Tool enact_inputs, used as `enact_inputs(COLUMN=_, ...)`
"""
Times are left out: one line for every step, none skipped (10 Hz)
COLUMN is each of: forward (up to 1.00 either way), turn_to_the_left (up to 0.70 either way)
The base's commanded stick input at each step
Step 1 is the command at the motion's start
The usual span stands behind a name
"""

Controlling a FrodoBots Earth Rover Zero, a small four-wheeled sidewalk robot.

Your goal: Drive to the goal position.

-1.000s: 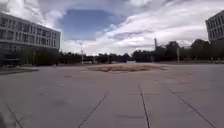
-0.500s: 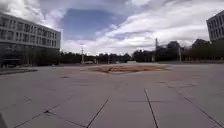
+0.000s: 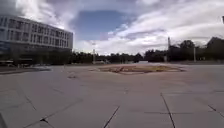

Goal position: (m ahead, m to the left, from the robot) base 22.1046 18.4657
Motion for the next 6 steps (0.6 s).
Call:
enact_inputs(forward=0.7, turn_to_the_left=0.32)
enact_inputs(forward=0.7, turn_to_the_left=0.0)
enact_inputs(forward=0.7, turn_to_the_left=0.0)
enact_inputs(forward=0.7, turn_to_the_left=0.0)
enact_inputs(forward=0.7, turn_to_the_left=0.0)
enact_inputs(forward=0.7, turn_to_the_left=0.0)
